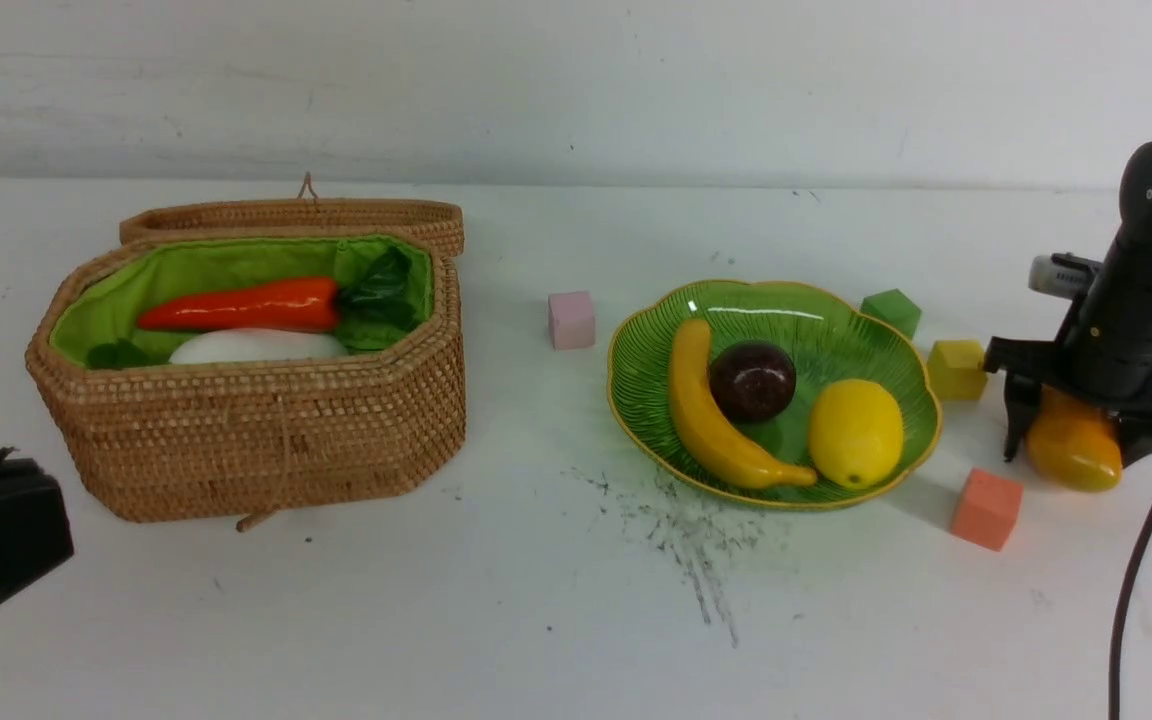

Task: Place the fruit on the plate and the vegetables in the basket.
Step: Use the right arm to grab a mango and put it into the right plate

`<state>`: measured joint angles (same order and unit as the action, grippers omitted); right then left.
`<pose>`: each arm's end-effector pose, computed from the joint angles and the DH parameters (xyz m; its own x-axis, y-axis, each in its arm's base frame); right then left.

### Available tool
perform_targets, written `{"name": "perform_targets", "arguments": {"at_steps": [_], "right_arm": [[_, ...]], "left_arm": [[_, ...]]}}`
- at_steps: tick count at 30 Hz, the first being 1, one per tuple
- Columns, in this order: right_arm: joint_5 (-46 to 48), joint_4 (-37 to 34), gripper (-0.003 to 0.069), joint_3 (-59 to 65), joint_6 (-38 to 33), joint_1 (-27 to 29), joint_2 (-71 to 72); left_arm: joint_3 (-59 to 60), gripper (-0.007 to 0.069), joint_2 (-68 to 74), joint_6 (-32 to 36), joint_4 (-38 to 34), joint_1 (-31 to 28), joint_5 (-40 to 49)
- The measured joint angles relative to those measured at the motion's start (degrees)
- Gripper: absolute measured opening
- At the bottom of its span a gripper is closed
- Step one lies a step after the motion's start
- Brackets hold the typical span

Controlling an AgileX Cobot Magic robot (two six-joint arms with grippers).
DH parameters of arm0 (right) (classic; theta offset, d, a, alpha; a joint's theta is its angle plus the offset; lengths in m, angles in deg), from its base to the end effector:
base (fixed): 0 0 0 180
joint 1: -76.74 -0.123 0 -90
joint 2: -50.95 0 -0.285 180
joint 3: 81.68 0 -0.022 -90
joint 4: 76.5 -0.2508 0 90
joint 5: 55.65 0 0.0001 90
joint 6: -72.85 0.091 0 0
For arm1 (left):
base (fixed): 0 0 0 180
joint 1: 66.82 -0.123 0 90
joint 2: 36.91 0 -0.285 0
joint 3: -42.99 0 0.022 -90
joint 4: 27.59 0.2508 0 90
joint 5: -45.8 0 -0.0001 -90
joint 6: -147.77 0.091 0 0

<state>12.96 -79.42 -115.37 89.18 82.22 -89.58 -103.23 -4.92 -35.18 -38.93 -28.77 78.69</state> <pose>0.4718 -0.0409 0.1620 -0.9195 0.3882 -0.0620 0.3841 0.9207 0.0690 0.0472 -0.0493 0.3841 -0.2597 -0.0702 -0.9631 0.6554 0.7197 -0.2292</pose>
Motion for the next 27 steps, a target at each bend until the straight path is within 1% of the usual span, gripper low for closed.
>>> {"name": "perform_targets", "arguments": {"at_steps": [3, 7, 11, 13, 15, 16, 17, 19, 23, 27], "right_arm": [[0.21, 0.0, 0.0571, -0.62, -2.62, 0.0, -0.17], [1.04, 0.0, 0.0571, -1.39, -3.75, -0.44, 0.43], [0.9, 0.06, 0.0571, -2.1, -4.59, -3.43, 4.84], [-0.6, -0.2, 0.0571, -2.45, -5.66, -5.97, 8.17], [-3.65, -0.69, 0.0571, -2.94, -7.38, -9.67, 10.38], [-3.65, -0.82, 0.0571, -2.94, -7.48, -9.67, 10.47], [-5.91, -1.09, 0.0568, -2.96, -8.17, -11.83, 10.61], [-8.21, -1.46, 0.0569, -2.96, -9.71, -13.78, 9.55], [-12.05, -1.94, 0.0569, -2.9, -13.16, -15.73, 6.56], [-15.07, -1.99, 0.0571, -2.79, -14.16, -16.9, 5.36]], "left_arm": [[0.0, 0.0039, 0.0, 0.0, 0.01, 0.0, 0.61], [0.0, 0.0039, 0.0, 0.0, 0.01, 0.0, 1.4], [0.0, 0.0039, 0.0, 0.0, 0.06, 0.0, 1.57], [0.0, 0.0039, 0.0, 0.0, 0.12, 0.0, 1.57], [0.0, 0.0039, 0.0, 0.0, 0.25, 0.0, 1.63], [0.0, 0.0039, 0.0, 0.0, 0.25, 0.0, 1.63], [0.0, 0.0039, 0.0, 0.0, 0.25, 0.0, 1.68], [0.0, 0.0039, 0.0, 0.0, 0.25, 0.0, 1.89], [0.0, 0.0039, 0.0, 0.0, 0.25, 0.0, 2.58], [0.0, 0.0039, 0.0, 0.0, 0.33, 0.0, 2.75]]}}
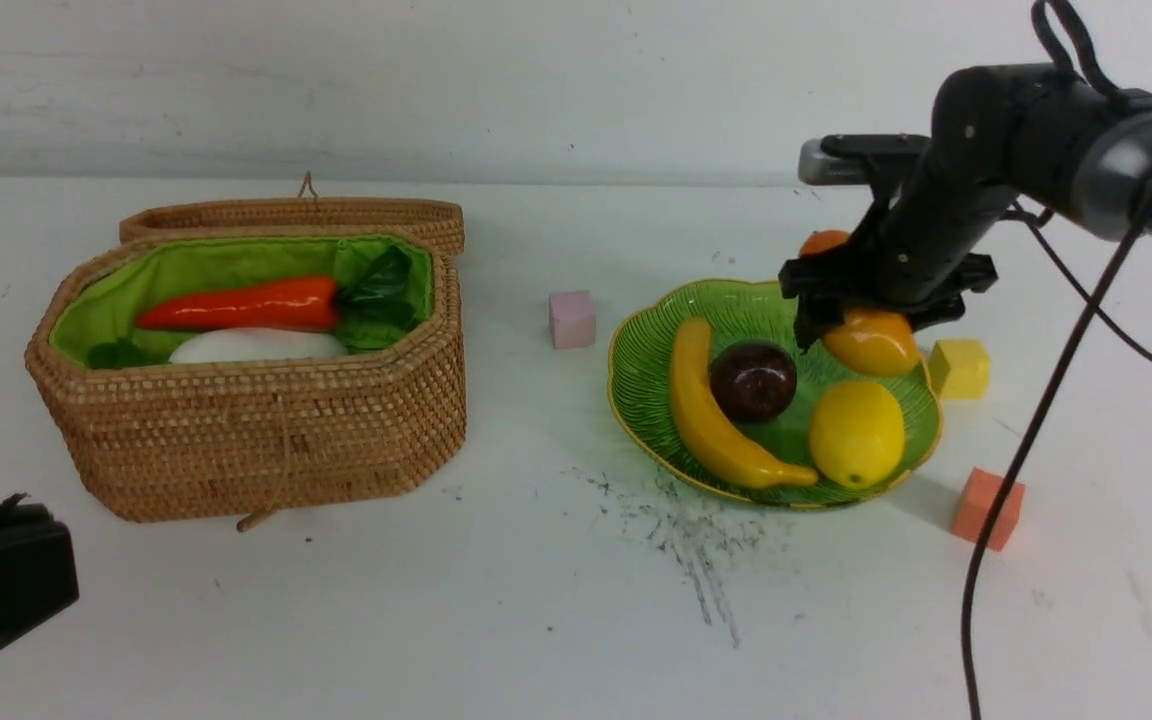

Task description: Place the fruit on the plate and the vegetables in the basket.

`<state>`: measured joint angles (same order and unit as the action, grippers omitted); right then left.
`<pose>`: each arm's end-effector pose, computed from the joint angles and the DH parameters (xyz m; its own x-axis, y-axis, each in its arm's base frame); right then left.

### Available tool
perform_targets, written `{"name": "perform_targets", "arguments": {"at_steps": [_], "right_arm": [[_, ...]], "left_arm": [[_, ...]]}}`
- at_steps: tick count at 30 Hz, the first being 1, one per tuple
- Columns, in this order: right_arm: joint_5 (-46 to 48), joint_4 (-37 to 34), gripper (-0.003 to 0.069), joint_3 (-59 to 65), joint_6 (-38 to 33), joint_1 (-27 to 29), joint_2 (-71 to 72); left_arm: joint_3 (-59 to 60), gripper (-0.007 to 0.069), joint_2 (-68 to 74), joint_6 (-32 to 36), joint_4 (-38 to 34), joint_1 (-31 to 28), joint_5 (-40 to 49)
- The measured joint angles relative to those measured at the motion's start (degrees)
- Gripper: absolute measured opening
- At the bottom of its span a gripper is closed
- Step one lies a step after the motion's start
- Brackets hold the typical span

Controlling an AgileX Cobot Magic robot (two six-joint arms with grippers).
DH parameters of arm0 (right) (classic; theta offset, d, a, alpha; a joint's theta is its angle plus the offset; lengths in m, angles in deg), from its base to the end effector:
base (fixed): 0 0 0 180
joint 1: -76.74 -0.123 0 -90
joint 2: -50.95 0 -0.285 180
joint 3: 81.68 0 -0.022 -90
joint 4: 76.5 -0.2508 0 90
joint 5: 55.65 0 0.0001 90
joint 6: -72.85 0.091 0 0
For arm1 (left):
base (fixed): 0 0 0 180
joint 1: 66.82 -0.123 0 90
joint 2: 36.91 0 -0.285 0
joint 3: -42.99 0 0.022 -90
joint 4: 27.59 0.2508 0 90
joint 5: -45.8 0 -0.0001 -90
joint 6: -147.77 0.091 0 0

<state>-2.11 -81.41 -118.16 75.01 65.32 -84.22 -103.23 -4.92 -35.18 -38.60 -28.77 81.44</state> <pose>0.4847 0.1043 0.2275 -0.8834 -0.0883 -0.4602 -0.1514 0.9832 0.1020 0.0463 -0.0491 0.3798 -0.2903 -0.0338 -0.9564 0.6527 0.7239 -0.2237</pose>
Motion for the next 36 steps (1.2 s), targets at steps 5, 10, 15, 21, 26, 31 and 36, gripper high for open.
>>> {"name": "perform_targets", "arguments": {"at_steps": [5, 10, 15, 21, 26, 31, 36], "right_arm": [[-1.49, 0.35, 0.0668, 0.0, -0.31, -0.21, 0.19], [0.74, 0.55, 0.0665, 0.0, -0.31, -0.21, 1.74], [5.49, 2.16, 0.0572, 0.0, -0.31, -0.21, 6.02], [16.62, 3.19, 0.0298, 0.18, -0.31, -0.21, 17.15], [17.22, 2.87, 0.0071, 7.76, -0.31, -0.21, 28.84], [17.78, 1.45, -0.0016, 22.39, 2.06, -0.35, 42.82], [18.02, 0.51, -0.0013, 42.15, 5.82, -2.01, 59.84]], "left_arm": [[0.0, 0.0039, 0.0, 0.0, 0.44, 0.0, 0.18], [0.0, 0.0039, 0.0, 0.0, 0.7, 0.0, 0.59], [0.0, 0.0039, 0.0, 0.0, 1.44, 0.0, 0.64], [0.0, -0.0003, -0.15, 0.0, 3.9, 0.0, 0.64], [3.48, -0.0013, -5.3, -0.3, 4.02, 0.0, -1.34], [11.85, -0.0013, -12.78, -2.18, 4.02, 0.0, -7.44], [21.98, -0.0013, -17.77, -2.82, 4.02, 0.0, -15.28]]}}
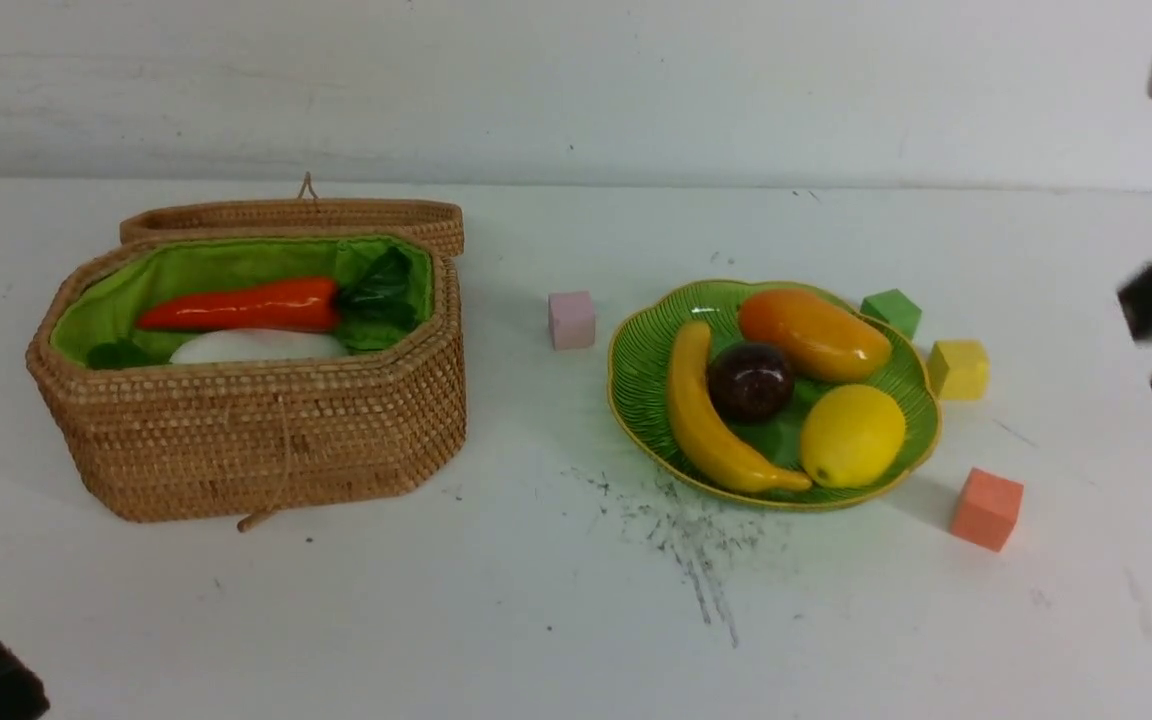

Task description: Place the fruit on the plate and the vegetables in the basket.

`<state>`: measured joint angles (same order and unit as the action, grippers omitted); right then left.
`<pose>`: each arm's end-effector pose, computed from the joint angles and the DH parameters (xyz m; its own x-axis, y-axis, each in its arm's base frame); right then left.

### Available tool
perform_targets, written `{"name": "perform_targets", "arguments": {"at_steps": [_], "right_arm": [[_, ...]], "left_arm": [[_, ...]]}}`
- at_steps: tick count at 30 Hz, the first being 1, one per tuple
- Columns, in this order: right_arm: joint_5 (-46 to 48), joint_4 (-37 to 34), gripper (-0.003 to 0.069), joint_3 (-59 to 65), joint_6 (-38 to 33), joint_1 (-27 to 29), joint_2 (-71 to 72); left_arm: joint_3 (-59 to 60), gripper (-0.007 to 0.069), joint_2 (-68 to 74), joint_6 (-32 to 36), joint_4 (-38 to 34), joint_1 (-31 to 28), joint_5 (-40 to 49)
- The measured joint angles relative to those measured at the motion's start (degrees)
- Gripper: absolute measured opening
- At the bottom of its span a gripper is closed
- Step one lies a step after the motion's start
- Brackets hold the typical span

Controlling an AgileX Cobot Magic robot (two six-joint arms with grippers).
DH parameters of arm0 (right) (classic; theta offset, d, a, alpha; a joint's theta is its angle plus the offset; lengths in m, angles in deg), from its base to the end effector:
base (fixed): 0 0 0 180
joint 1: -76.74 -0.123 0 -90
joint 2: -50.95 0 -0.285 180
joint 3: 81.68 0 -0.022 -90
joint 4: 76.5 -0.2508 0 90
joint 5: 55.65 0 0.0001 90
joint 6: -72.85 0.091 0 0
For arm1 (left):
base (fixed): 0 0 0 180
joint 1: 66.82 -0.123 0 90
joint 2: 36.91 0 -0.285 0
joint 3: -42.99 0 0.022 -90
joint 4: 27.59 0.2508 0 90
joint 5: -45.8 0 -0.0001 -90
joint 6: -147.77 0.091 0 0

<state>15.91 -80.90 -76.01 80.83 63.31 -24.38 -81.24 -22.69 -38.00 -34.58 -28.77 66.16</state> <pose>0.2065 0.0561 0.3791 -0.8944 -0.0465 -0.4449 -0.1202 0.9830 0.1389 0.0313 -0.0294 0.2991 -0.1414 -0.1602 -0.9769 0.6336 0.7436 -0.2136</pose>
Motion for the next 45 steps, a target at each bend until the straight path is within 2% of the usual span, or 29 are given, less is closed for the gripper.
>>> {"name": "perform_targets", "arguments": {"at_steps": [2, 9, 15, 27, 33, 37, 42, 45], "right_arm": [[-0.56, -1.08, -0.001, 7.49, 0.99, -0.45, 7.21], [-7.01, -2.78, -0.0001, 22.31, 1.2, -0.47, 26.7], [-10.19, -2.77, 0.0004, 27.87, 1.2, -0.47, 38.59], [-6.65, -2.05, 0.0019, 30.28, 1.2, -0.47, 45.23], [-8.04, 3.57, 0.002, 31.25, 1.2, -0.2, 46.53], [-17.32, 3.68, 0.0, 36.1, 1.08, 2.6, 50.46], [-38.59, 3.29, -0.0016, 54.94, 1.02, 7.28, 60.35], [-43.44, 3.13, -0.0016, 63.61, 1.02, 7.79, 64.84]], "left_arm": [[2.47, -0.0013, -0.45, 0.0, 0.0, 0.0, -1.95], [6.66, -0.0013, -0.52, 0.0, 0.0, 0.0, -3.07], [7.9, -0.0013, -0.52, 0.0, 0.0, 0.0, -3.02], [7.92, -0.0013, -0.52, 0.0, 0.0, 0.0, -3.07], [7.96, -0.0013, -0.52, 0.0, 0.0, 0.0, -3.07], [7.96, -0.0013, -0.52, 0.0, 0.0, 0.0, -3.07], [8.02, -0.0013, -0.52, 0.0, 0.0, 0.0, -3.07], [8.02, -0.0013, -0.52, 0.0, 0.0, 0.0, -3.07]]}}
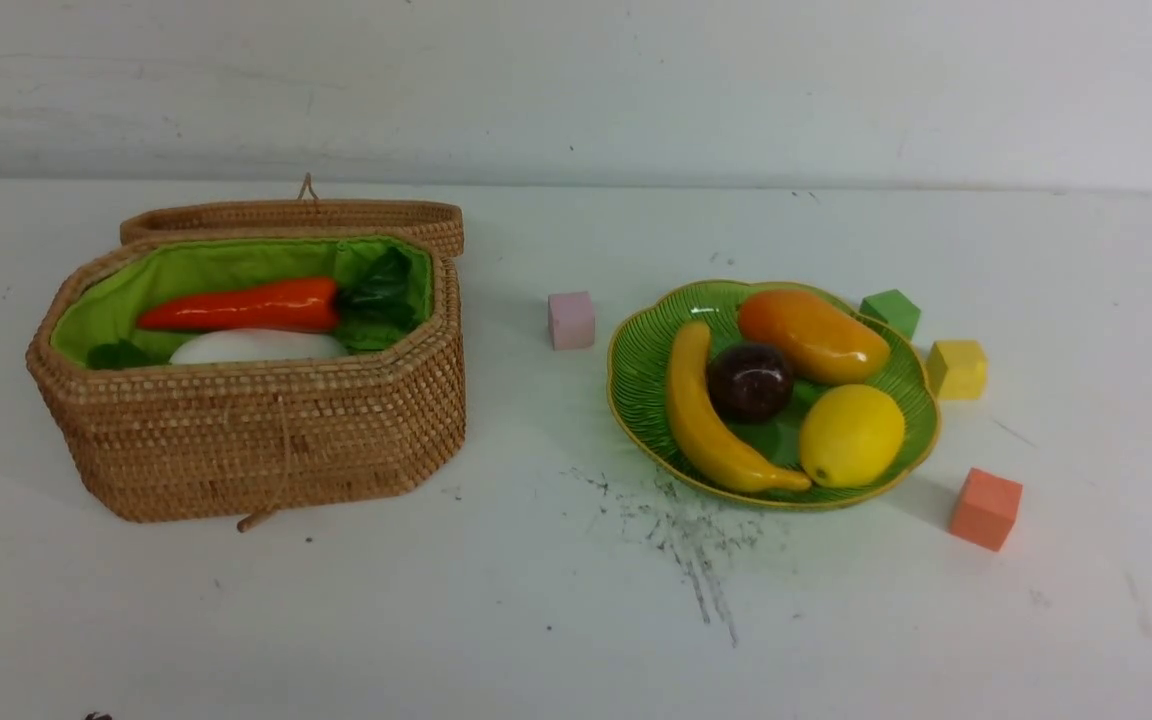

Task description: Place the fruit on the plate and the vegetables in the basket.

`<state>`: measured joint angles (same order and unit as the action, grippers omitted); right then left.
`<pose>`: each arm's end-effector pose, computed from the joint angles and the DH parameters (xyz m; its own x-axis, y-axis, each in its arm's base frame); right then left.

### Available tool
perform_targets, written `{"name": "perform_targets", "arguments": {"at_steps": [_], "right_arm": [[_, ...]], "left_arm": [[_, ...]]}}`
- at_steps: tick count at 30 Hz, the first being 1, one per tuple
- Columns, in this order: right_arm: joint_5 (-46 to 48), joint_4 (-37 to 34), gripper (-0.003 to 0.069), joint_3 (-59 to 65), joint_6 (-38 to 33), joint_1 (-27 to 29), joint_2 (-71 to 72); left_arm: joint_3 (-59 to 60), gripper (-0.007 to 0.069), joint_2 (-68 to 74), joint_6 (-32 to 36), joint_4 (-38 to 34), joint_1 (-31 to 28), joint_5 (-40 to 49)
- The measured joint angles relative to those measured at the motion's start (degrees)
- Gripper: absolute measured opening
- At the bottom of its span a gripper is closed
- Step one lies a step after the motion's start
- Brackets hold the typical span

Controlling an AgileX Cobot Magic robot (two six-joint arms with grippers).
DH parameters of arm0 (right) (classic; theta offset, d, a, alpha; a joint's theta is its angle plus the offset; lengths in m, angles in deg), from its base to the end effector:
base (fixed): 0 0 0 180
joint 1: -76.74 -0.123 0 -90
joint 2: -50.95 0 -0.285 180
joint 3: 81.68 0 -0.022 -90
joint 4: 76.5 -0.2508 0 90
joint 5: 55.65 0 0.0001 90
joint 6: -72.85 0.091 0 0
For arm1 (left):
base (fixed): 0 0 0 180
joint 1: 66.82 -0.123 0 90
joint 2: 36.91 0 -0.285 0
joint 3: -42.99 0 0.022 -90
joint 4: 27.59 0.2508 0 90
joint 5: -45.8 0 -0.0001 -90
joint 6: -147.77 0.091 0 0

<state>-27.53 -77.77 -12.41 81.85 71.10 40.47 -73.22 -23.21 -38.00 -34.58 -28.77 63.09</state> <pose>0.0489 0.0058 0.2131 -0.3195 0.1450 -0.9364 -0.0528 0.9840 0.1704 0.0403 -0.0358 0.2588 -0.2013 -0.1159 -0.9726 0.6154 0.7576 -0.2177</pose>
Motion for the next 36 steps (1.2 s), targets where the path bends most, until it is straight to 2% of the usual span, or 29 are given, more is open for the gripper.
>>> {"name": "perform_targets", "arguments": {"at_steps": [4, 10, 36], "right_arm": [[-2.1, 0.12, -0.0016, 8.17, 0.0, 0.17, 3.16], [-4.86, 0.28, -0.0015, 8.74, 0.0, 0.17, 3.35], [-4.91, 0.28, -0.0002, 8.74, 0.0, 0.23, 3.35]], "left_arm": [[0.0, -0.0013, 0.0, 0.0, 0.0, 0.0, 0.0], [0.0, -0.0013, 0.0, 0.0, 0.0, 0.0, 0.0], [0.28, 0.0003, 0.0, 0.0, 0.0, 0.0, -0.47]]}}
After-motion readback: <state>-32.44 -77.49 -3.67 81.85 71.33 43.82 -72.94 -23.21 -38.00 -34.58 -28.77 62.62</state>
